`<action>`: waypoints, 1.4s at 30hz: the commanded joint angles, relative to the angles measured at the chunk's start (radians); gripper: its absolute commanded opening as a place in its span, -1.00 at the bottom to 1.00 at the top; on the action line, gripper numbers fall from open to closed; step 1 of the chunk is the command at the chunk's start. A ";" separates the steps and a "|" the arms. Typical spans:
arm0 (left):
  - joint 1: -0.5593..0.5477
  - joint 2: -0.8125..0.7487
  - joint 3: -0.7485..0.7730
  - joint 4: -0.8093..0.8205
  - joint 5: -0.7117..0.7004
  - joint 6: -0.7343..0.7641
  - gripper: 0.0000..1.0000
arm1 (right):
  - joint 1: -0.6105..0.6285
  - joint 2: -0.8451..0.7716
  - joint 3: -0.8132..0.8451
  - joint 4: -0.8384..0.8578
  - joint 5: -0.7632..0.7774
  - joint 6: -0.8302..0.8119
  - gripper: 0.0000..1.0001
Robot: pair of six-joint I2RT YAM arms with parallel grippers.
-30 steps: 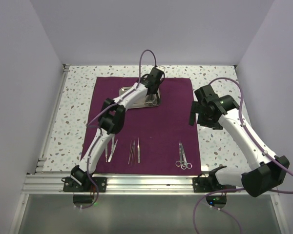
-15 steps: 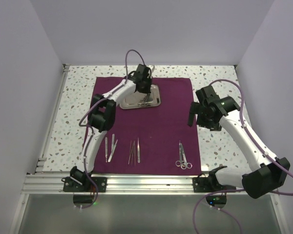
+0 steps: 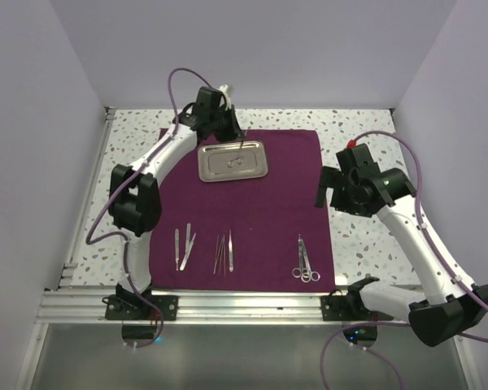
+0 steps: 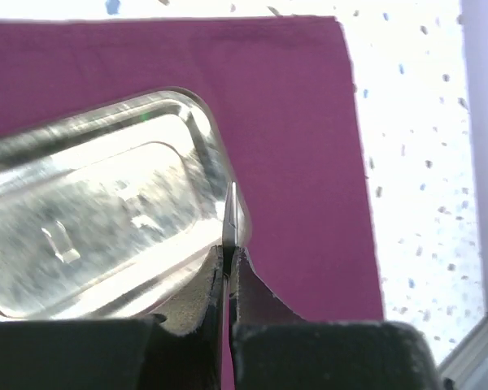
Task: Open and lay out the surgical kit
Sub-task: Place the medical item in the surgical kit, then reset both arms
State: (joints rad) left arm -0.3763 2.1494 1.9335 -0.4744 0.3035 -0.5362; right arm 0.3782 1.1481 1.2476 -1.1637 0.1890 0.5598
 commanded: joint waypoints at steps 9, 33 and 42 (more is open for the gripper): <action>-0.476 -0.433 -0.565 0.059 -0.478 -0.523 -1.00 | -0.010 -0.097 0.228 -0.172 0.185 0.011 0.97; -0.836 -0.169 -0.257 -0.196 -0.717 -0.674 0.63 | 0.027 -0.327 0.188 -0.223 0.098 -0.024 0.97; -0.696 -0.658 -0.410 -0.349 -0.842 -0.334 0.93 | 0.025 -0.199 0.133 0.019 -0.262 -0.026 0.97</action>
State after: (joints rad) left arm -1.1645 1.7069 1.5944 -0.7509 -0.4538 -1.0504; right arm 0.3992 0.8822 1.4094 -1.2526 0.0845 0.5343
